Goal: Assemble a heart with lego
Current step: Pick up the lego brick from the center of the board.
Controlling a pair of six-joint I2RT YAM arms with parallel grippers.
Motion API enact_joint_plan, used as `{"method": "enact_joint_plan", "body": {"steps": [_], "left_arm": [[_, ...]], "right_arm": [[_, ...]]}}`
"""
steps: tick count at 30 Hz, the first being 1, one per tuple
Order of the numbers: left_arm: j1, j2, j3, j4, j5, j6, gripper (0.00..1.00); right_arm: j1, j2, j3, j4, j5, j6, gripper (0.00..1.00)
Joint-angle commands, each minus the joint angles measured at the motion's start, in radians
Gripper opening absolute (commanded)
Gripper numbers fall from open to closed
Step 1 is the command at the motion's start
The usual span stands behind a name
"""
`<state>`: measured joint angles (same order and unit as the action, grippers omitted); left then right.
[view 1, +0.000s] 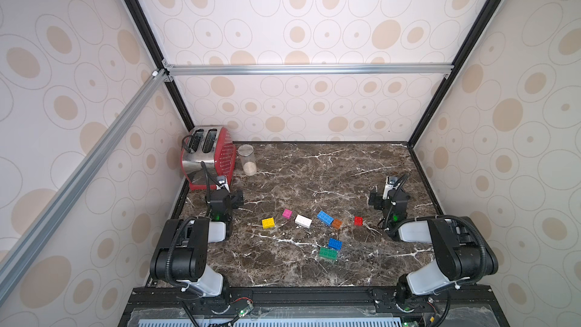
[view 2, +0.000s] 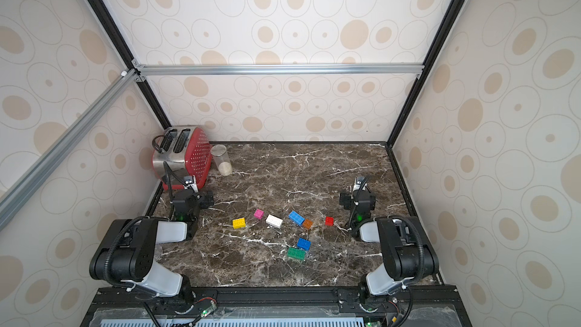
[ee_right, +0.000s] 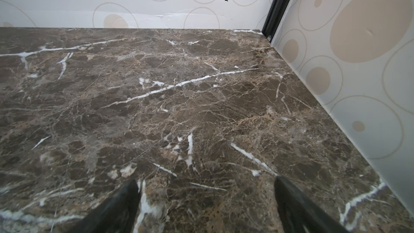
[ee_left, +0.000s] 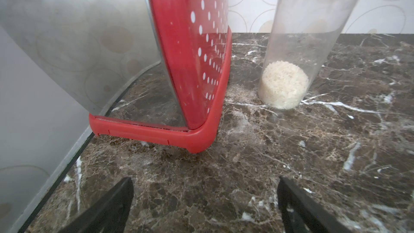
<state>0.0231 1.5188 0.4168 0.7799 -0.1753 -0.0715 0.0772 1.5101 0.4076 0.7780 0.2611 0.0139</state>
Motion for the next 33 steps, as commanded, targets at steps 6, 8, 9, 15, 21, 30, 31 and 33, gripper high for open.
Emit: {"method": "enact_joint_plan", "body": {"steps": [6, 8, 9, 15, 21, 30, 31, 33], "left_arm": [[-0.034, -0.190, 0.285, -0.624, -0.108, -0.173, 0.99], [-0.049, -0.221, 0.311, -0.706, -0.079, -0.237, 0.99], [-0.059, -0.240, 0.317, -0.740, -0.072, -0.269, 1.00], [-0.083, -0.355, 0.301, -0.890, 0.008, -0.361, 0.99], [-0.200, -0.410, 0.285, -0.969, 0.101, -0.376, 0.98], [-0.408, -0.247, 0.357, -1.048, 0.193, -0.413, 0.86], [-0.432, -0.214, 0.370, -1.047, 0.196, -0.411, 0.86], [-0.480, -0.138, 0.415, -1.058, 0.195, -0.397, 0.83]], "right_arm": [[0.004, -0.260, 0.179, -0.481, -0.287, 0.051, 0.97], [0.016, -0.287, 0.211, -0.549, -0.385, 0.086, 0.97], [0.030, -0.295, 0.228, -0.578, -0.437, 0.097, 0.97], [0.272, -0.284, 0.303, -0.758, -0.487, 0.061, 0.97], [0.445, -0.222, 0.346, -0.842, -0.454, 0.137, 0.97], [0.545, -0.256, 0.303, -0.944, -0.419, 0.243, 0.95], [0.553, -0.258, 0.300, -0.948, -0.421, 0.240, 0.94], [0.568, -0.257, 0.296, -0.957, -0.425, 0.228, 0.92]]}}
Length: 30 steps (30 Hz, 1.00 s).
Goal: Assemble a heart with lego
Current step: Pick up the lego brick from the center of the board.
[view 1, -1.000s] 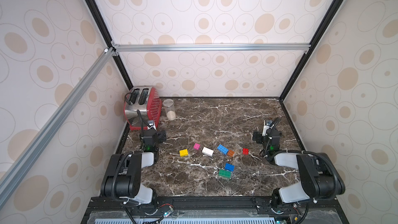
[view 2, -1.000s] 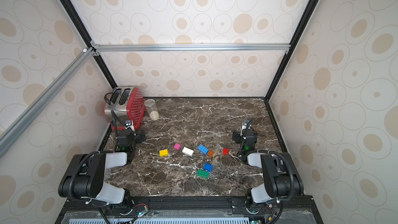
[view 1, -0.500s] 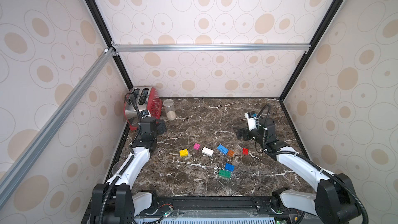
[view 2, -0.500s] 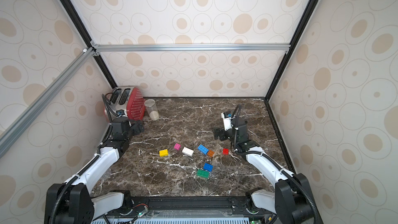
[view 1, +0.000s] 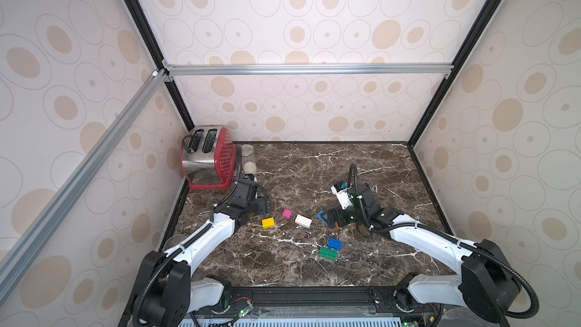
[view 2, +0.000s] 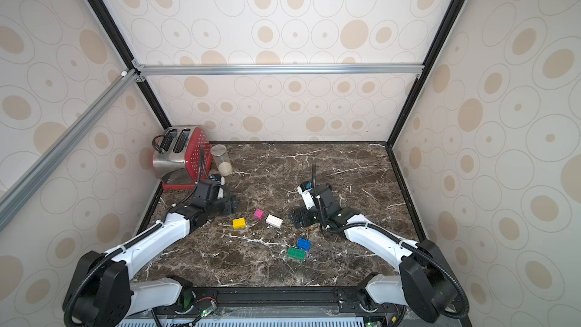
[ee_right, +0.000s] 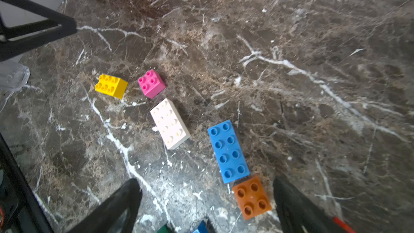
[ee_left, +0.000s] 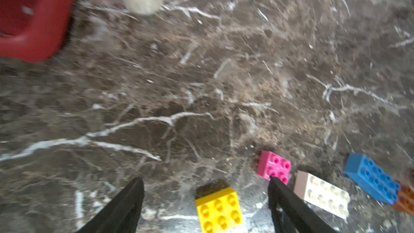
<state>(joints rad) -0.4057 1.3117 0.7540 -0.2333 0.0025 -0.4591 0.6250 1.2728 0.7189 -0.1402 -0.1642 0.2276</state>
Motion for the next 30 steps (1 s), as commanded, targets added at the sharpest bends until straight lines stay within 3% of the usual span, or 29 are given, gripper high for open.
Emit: {"method": "enact_joint_plan", "body": {"steps": [1, 8, 17, 30], "left_arm": [[-0.066, 0.103, 0.100, -0.052, 0.018, -0.003, 0.82], [-0.146, 0.297, 0.235, -0.100, 0.039, 0.032, 0.76], [-0.184, 0.441, 0.338, -0.159, 0.082, 0.089, 0.64], [-0.201, 0.517, 0.369, -0.262, -0.001, 0.102, 0.46]], "right_arm": [[0.025, -0.018, -0.013, -0.046, -0.001, 0.011, 0.91], [0.035, -0.010, -0.012, -0.063, -0.006, 0.014, 0.91], [0.036, -0.030, -0.035, -0.065, -0.002, 0.018, 0.90], [0.036, -0.066, -0.061, -0.076, 0.029, 0.020, 0.91]]}}
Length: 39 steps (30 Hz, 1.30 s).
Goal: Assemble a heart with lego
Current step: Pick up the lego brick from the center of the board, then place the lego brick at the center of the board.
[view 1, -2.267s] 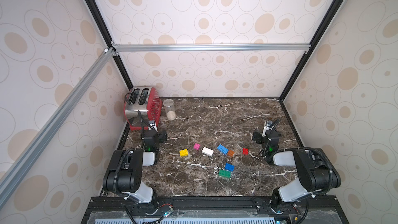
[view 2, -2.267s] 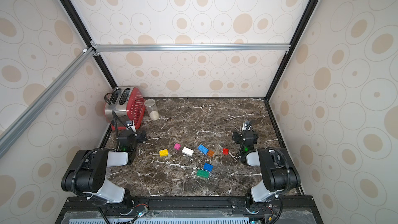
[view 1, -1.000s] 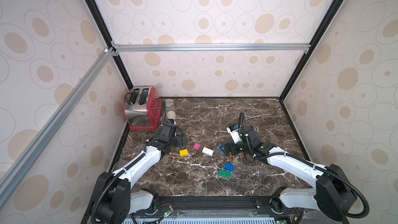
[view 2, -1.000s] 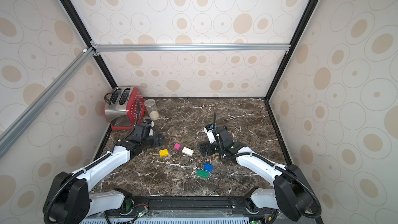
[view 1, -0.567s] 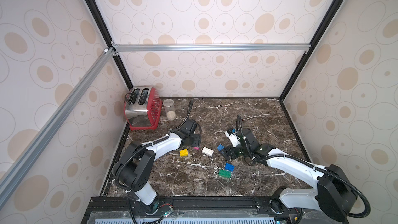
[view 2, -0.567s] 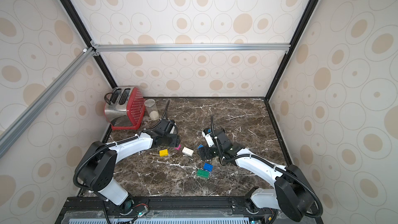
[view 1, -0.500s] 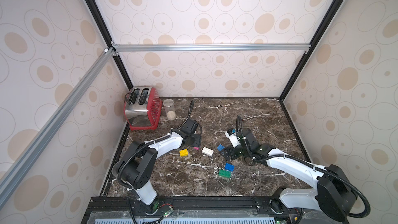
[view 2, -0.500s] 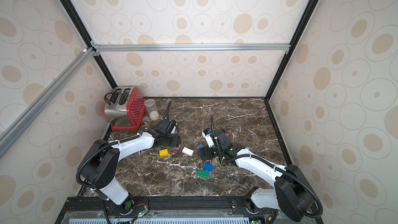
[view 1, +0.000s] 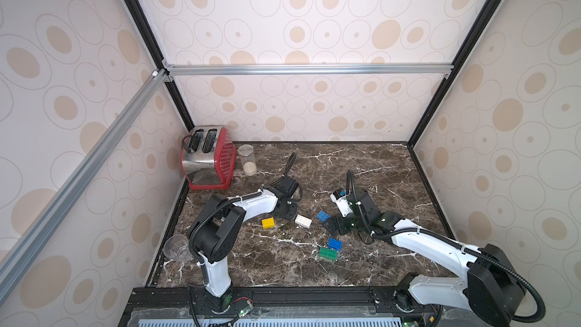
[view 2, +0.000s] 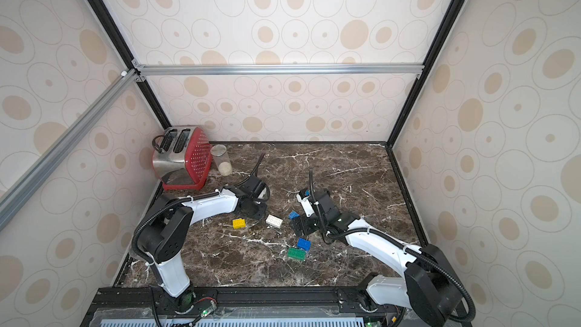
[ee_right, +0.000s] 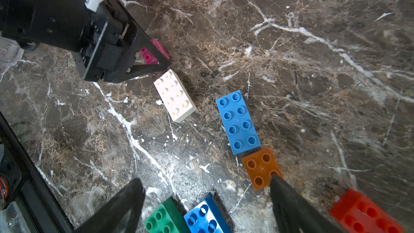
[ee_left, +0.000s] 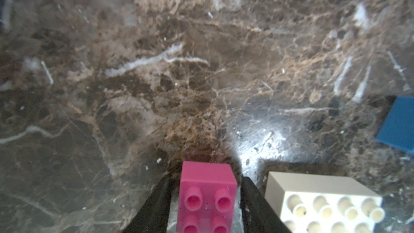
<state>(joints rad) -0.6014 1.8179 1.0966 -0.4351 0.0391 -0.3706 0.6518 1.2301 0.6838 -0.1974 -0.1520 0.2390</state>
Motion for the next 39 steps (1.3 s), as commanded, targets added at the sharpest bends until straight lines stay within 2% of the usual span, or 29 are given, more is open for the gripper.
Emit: {"method": "enact_joint_plan", "body": {"steps": [1, 8, 11, 17, 25, 31, 36, 39], "left_arm": [[-0.005, 0.014, 0.029, -0.062, -0.035, 0.013, 0.42], [-0.010, 0.015, 0.033, -0.056, -0.021, 0.006, 0.20], [-0.011, -0.004, 0.031, -0.069, 0.006, -0.005, 0.15], [-0.061, -0.107, -0.002, -0.171, -0.009, -0.076, 0.15], [-0.186, -0.230, -0.138, -0.187, -0.036, -0.311, 0.15], [-0.296, -0.178, -0.143, -0.158, -0.093, -0.482, 0.16], [-0.312, -0.128, -0.136, -0.122, -0.120, -0.550, 0.15], [-0.315, -0.114, -0.132, -0.118, -0.097, -0.554, 0.17]], "right_arm": [[0.009, -0.026, -0.029, -0.015, 0.017, 0.008, 0.91], [0.009, -0.043, -0.042, -0.016, 0.027, 0.008, 0.91], [0.009, -0.047, -0.052, -0.016, 0.025, 0.001, 0.91], [0.009, -0.032, -0.044, -0.029, 0.027, -0.001, 0.91], [0.009, -0.013, -0.045, 0.005, 0.006, -0.024, 0.91], [0.009, 0.011, -0.026, -0.012, 0.011, -0.052, 0.91], [0.009, 0.009, -0.030, 0.000, 0.013, -0.058, 0.91], [0.009, 0.009, -0.030, -0.006, 0.015, -0.059, 0.92]]}}
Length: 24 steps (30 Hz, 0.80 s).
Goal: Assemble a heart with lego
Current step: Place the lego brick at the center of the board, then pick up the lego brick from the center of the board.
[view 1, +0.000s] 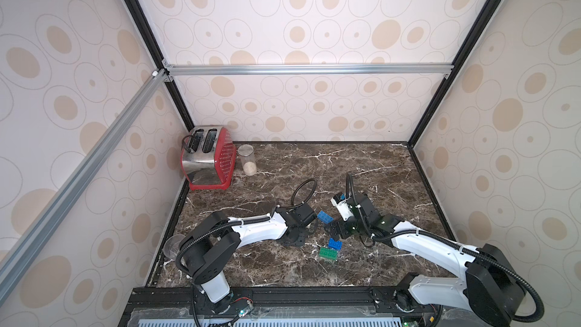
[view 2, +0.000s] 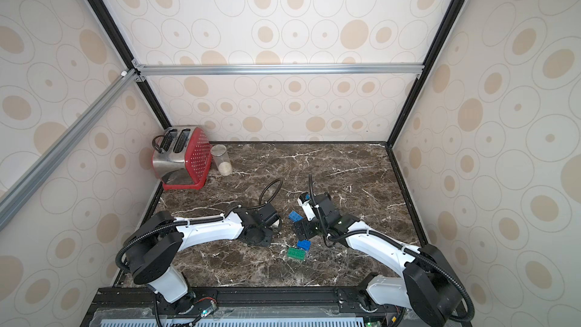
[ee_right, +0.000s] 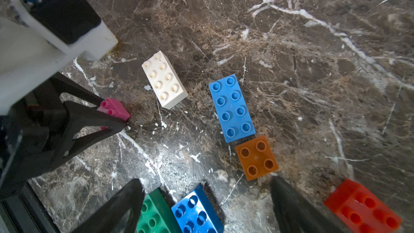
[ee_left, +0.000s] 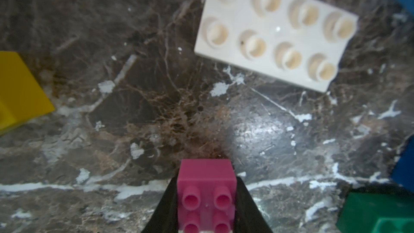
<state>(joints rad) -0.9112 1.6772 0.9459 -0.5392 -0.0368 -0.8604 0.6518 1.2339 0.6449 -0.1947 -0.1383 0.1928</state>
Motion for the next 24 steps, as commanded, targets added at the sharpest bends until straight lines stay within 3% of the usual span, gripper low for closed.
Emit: {"method": "enact_joint_plan", "body": {"steps": [1, 2, 7, 11, 15, 19, 24], "left_arm": [[-0.006, 0.034, 0.019, -0.015, -0.013, -0.061, 0.20], [-0.006, 0.037, 0.019, -0.014, -0.006, -0.057, 0.24], [-0.006, 0.018, 0.044, -0.058, -0.011, -0.023, 0.61], [-0.006, -0.033, 0.075, -0.148, -0.040, 0.013, 0.76], [0.032, -0.132, 0.052, -0.171, -0.058, 0.033, 0.78], [0.138, -0.262, 0.026, -0.180, -0.066, 0.117, 0.77], [0.263, -0.313, 0.010, -0.169, -0.046, 0.230, 0.77]], "right_arm": [[0.009, 0.005, 0.007, -0.008, 0.004, -0.013, 0.92], [0.010, 0.004, 0.006, -0.008, 0.006, -0.012, 0.92], [0.015, 0.006, 0.011, -0.015, 0.020, -0.026, 0.92], [0.057, 0.024, 0.053, -0.061, 0.068, -0.069, 0.92], [0.101, 0.068, 0.110, -0.090, 0.088, -0.110, 0.91], [0.153, 0.145, 0.193, -0.124, 0.101, -0.189, 0.89], [0.191, 0.290, 0.334, -0.190, 0.091, -0.299, 0.84]]}}
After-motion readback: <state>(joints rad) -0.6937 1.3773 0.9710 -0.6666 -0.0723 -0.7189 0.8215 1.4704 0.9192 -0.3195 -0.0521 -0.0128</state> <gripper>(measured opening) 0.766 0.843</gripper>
